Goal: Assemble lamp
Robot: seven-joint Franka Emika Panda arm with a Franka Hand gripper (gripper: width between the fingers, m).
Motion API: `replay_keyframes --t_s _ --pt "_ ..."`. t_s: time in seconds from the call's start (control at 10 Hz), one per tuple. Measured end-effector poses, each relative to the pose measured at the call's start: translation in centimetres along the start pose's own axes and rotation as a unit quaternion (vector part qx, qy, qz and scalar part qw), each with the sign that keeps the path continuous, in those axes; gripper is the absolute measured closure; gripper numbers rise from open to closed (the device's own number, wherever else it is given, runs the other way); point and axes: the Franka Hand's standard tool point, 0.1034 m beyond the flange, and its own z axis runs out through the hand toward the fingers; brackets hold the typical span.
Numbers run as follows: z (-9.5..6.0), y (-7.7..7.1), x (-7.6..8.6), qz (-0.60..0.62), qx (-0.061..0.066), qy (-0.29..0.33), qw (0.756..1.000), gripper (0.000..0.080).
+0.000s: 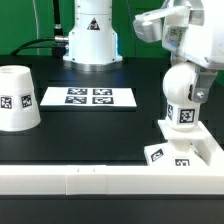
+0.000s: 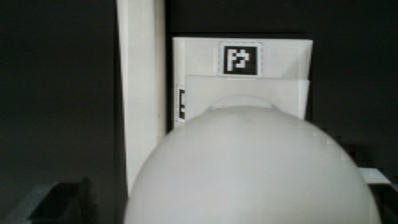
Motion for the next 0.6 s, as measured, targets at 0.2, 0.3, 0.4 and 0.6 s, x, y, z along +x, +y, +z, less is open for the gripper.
replay_keyframes --t_s 0.2,0.3,0.4,0.6 --pt "0.07 -0.02 -0.16 -0.022 0.001 0.0 1.0 0.0101" --pt "0.09 -0.03 -0.18 -0.02 0.001 0.0 1.0 0.0226" --pt "0.09 -0.03 -0.21 -0.02 0.001 0.0 1.0 0.0222" --pt "0.09 -0.03 -0.23 -0.016 0.001 0.0 1.0 0.0222"
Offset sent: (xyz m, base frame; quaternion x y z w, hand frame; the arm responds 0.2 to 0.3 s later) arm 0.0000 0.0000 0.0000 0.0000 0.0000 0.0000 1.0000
